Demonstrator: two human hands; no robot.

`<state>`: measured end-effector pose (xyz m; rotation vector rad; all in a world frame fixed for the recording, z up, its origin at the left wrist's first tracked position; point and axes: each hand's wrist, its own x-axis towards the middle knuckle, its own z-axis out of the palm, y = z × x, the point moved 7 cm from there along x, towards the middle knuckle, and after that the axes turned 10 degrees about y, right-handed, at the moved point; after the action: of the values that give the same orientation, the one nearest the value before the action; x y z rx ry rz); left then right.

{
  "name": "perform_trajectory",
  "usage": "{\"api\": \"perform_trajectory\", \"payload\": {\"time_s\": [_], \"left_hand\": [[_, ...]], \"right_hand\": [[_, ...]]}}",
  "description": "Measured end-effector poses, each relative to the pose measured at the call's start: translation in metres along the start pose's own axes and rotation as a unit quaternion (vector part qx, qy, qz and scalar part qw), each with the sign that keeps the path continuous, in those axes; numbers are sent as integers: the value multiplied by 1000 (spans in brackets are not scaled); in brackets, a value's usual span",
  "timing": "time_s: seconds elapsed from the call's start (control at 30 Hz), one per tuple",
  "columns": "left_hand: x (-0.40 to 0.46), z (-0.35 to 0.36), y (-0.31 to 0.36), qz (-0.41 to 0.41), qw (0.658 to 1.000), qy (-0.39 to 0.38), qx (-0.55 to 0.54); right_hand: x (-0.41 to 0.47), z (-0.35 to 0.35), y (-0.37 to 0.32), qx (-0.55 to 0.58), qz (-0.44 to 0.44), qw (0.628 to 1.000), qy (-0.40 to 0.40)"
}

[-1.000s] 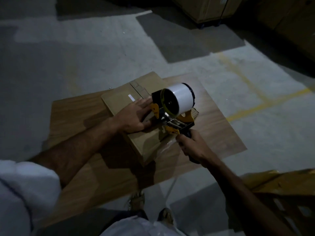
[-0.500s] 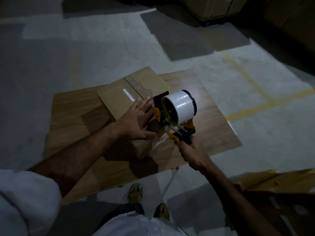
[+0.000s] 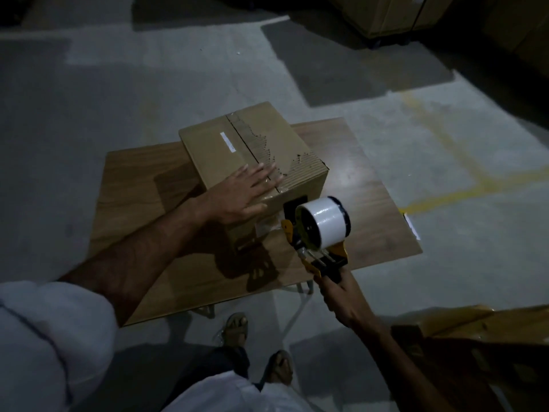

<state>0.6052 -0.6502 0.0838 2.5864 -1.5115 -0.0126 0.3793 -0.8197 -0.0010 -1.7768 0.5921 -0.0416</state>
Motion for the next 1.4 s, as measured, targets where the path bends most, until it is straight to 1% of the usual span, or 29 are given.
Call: {"api": "perform_trajectory", "payload": {"time_s": [0.07, 0.13, 0.23, 0.3, 0.37, 0.43, 0.57, 0.63, 0.67, 0.8, 0.83, 0.9, 0.97, 1.0, 1.07, 1.13, 1.2, 1.27, 1.3, 1.37, 1.4], "left_hand": [[0, 0, -1, -20, 1000, -1, 5], [-1, 0, 3, -34, 999, 7, -12], [-2, -3, 8, -84, 991, 58, -85], [-2, -5, 10, -118, 985, 95, -88], [-1, -3, 12, -132, 982, 114, -69], [-2, 1, 17, -128, 983, 122, -51], [-1, 4, 17, -127, 983, 129, -22], [2, 2, 13, -131, 983, 126, -19], [2, 2, 12, -127, 984, 122, -20], [1, 5, 9, -120, 985, 127, -12], [1, 5, 10, -117, 985, 126, -19], [-1, 0, 10, -115, 984, 126, -41], [-5, -6, 5, -105, 984, 124, -68], [-9, -8, 0, -98, 985, 115, -82], [-15, -8, -8, -80, 987, 83, -110], [-17, -6, -15, -70, 987, 59, -135], [-18, -5, -19, -65, 986, 54, -142], [-19, -5, -18, -67, 986, 69, -135], [-21, -6, -16, -70, 986, 89, -125], [-28, -10, -13, -91, 979, 155, -101], [-34, -12, -13, -107, 972, 190, -89]], "right_hand": [[-4, -1, 6, -10, -3, 1000, 1], [-5, 2, 5, -13, -1, 1000, -1], [-7, 8, 1, -5, -2, 1000, -4], [-6, 7, 1, -5, -5, 1000, -6], [-6, 8, 3, -16, 5, 1000, -9], [-7, 13, 2, -13, 39, 999, -7], [-7, 27, -4, 76, 155, 984, -36], [-16, 30, 7, 75, 200, 975, -51], [-23, 28, 17, 76, 211, 974, -40], [-26, 11, 27, 130, 193, 970, 73], [-18, 2, 22, 112, 169, 974, 98], [0, -23, 10, 4, 104, 982, 156], [16, -46, 7, -117, 65, 969, 210], [24, -52, 9, -158, 61, 961, 220], [44, -56, 19, -200, 65, 953, 217], [66, -56, 28, -222, 76, 949, 210], [88, -57, 37, -226, 96, 943, 224], [106, -56, 44, -214, 116, 940, 240], [114, -56, 47, -219, 120, 938, 239], [125, -52, 54, -265, 129, 929, 224], [126, -51, 54, -302, 138, 915, 231]]}}
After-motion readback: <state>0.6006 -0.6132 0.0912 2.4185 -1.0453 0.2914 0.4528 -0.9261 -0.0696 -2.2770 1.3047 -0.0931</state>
